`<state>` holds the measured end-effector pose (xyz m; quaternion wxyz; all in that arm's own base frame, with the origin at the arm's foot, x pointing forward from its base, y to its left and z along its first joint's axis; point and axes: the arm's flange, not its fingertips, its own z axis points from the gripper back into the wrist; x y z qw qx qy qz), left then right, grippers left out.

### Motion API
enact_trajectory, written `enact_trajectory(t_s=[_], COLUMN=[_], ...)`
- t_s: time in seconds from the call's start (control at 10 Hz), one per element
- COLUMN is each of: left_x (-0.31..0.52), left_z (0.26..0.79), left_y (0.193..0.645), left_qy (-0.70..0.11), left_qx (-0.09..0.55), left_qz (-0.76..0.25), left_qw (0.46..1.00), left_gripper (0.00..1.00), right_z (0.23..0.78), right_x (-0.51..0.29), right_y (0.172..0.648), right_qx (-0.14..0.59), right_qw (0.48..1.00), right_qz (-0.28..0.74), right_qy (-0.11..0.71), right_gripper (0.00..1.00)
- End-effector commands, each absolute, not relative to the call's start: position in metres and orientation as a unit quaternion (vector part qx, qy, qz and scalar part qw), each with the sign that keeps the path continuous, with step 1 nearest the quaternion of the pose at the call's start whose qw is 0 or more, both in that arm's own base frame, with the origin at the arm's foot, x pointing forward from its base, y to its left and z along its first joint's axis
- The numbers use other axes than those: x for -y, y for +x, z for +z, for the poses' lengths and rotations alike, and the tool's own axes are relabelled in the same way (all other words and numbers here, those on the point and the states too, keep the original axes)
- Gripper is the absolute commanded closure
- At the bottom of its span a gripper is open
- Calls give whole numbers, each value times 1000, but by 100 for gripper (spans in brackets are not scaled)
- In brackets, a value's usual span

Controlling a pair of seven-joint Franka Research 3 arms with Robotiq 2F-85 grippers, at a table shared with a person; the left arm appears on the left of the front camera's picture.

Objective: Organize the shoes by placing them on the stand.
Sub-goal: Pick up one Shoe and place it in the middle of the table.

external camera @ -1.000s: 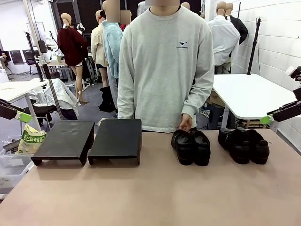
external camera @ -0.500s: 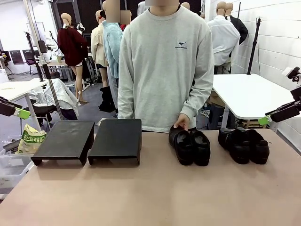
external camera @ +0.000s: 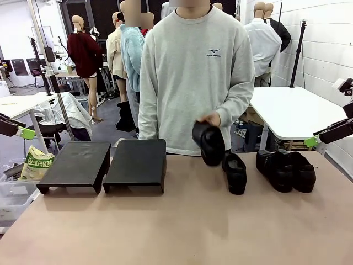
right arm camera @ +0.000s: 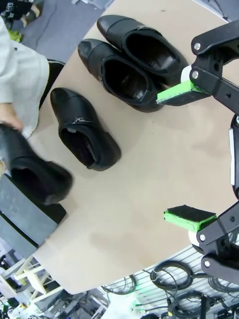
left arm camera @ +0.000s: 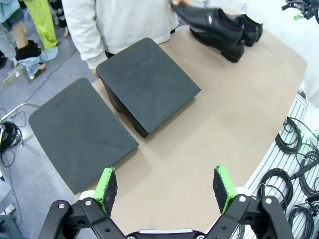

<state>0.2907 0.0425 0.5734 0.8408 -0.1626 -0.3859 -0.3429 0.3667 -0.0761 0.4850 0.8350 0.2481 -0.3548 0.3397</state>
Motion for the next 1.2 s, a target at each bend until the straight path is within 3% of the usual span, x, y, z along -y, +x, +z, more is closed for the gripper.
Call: enact_trajectory(t_s=[0.0,0.5,0.8,1.1], left_x=[-42,-42,-42,-42], left_z=[573,573,573,573], left_y=[290,290,290,290], left_qy=[-162,-162,-162,-162], left_qx=[383,383,383,383], left_qz=[-346,-346,-346,-346], left_qw=[841,841,841,841], left_gripper=[0,0,0,0], right_z=[484,485,506,512], right_x=[75,75,53,-1], right_y=[368,367,404,454], right_qx=[359,354,324,260], right_qw=[829,835,879,914], right_qz=[345,341,292,300], right_qy=[255,248,194,83], right_gripper=[0,0,0,0])
